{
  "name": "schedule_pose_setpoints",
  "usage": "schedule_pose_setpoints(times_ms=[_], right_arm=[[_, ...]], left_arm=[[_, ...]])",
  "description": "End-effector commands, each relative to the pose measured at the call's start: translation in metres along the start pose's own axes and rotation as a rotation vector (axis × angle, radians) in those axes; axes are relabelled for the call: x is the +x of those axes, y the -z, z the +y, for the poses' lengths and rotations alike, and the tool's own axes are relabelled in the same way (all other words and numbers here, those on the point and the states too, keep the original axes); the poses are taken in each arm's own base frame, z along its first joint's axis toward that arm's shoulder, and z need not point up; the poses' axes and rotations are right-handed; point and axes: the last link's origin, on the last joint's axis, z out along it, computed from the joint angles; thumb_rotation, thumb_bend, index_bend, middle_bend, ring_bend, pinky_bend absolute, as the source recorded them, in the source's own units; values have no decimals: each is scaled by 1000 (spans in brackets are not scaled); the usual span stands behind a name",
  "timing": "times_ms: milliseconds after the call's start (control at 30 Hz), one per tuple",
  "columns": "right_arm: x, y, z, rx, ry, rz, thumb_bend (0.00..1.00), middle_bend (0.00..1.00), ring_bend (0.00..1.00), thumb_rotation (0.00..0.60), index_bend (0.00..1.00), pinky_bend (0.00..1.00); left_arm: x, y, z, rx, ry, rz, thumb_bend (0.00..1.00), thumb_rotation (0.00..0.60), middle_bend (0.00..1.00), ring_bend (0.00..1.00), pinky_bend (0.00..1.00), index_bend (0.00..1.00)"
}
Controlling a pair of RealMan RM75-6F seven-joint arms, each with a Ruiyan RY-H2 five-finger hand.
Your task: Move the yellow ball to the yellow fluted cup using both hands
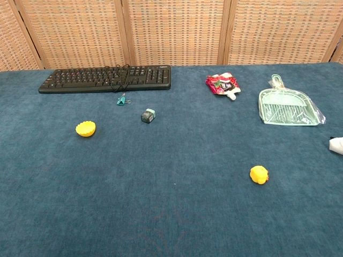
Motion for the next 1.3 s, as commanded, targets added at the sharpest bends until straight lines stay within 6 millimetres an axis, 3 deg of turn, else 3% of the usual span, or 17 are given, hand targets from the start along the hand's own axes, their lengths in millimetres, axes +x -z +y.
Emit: schedule_pose_setpoints(times_ms=[33, 233, 300, 400, 633, 900, 1067, 1300], right_arm=[[-1, 0, 0, 1, 3, -6, 0, 0, 0, 600, 0, 0], [-7, -1, -5, 22, -5, -71, 0, 0, 0, 600, 0, 0], [-19, -4, -17, 75, -60, -158, 0, 0, 0, 600, 0, 0], [-40, -29, -37, 186, -119, -318, 0, 0, 0, 600, 0, 0], [-74, -66, -75, 312, -128, -468, 0, 0, 0, 600, 0, 0], [-105, -87, -119, 375, -132, -564, 8, 0, 0, 600, 181, 0], [-118, -96, -136, 389, -133, -580, 154, 0, 0, 600, 302, 0], [-132, -104, -149, 386, -134, -603, 291, 0, 0, 600, 320, 0]], left_arm=[[0, 0, 0, 4, 0, -1, 0, 600, 0, 0, 0, 0], [-1, -1, -1, 13, -1, 1, 0, 600, 0, 0, 0, 0], [-1, -2, -2, 18, -3, 2, 0, 600, 0, 0, 0, 0], [-3, -4, 0, 17, -13, 3, 0, 600, 0, 0, 0, 0], [-6, -5, 3, 24, -27, 1, 0, 600, 0, 0, 0, 0], [-13, -15, 4, 44, -40, -18, 0, 600, 0, 0, 0, 0], [-16, -19, 5, 50, -46, -30, 0, 600, 0, 0, 0, 0], [-17, -22, 2, 67, -48, -40, 0, 600, 0, 0, 0, 0]])
